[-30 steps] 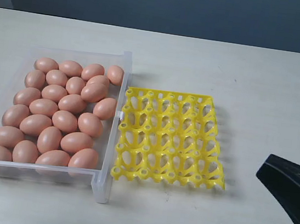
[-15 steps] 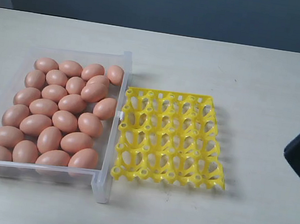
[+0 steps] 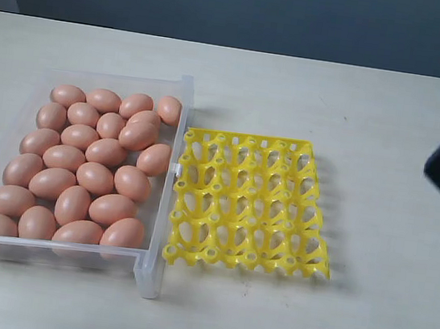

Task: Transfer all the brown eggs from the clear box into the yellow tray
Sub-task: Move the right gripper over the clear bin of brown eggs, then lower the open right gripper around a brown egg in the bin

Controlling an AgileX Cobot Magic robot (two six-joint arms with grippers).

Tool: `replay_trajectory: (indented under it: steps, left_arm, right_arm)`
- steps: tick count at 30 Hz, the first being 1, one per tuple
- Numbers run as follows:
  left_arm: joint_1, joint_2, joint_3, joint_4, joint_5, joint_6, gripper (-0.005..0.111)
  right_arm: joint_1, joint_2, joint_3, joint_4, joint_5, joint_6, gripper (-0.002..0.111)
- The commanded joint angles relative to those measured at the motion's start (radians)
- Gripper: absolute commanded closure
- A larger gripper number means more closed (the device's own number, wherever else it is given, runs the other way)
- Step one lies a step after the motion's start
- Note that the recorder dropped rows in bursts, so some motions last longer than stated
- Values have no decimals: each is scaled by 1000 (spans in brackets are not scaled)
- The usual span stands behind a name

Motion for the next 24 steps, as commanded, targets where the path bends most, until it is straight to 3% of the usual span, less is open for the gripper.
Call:
replay_trajectory:
  steps: [1,7,10,16,18,21,24]
  left_arm:
    - [-6,-5,4,0,-4,-4,106]
    - [-6,-5,4,0,-4,-4,106]
    - [-6,-5,4,0,-2,-4,106]
    - [-6,-5,4,0,-4,-4,106]
    - [-6,-5,4,0,-4,-4,106]
    - [-6,-5,4,0,-4,-4,106]
    - [-6,-5,4,0,-4,-4,106]
  right_arm:
    - [-4,179,-205,-121,50,-16,109]
    - [56,543,-436,-275,-20,-16,109]
    - [193,717,-525,-302,44,-14,109]
    - [566,1023,-730,-302,217,-73,109]
    - [703,1135,-815,-302,403,-136,109]
    - [799,1205,-839,-302,691,-273,109]
    - [903,1264,-839,-302,1195,-450,109]
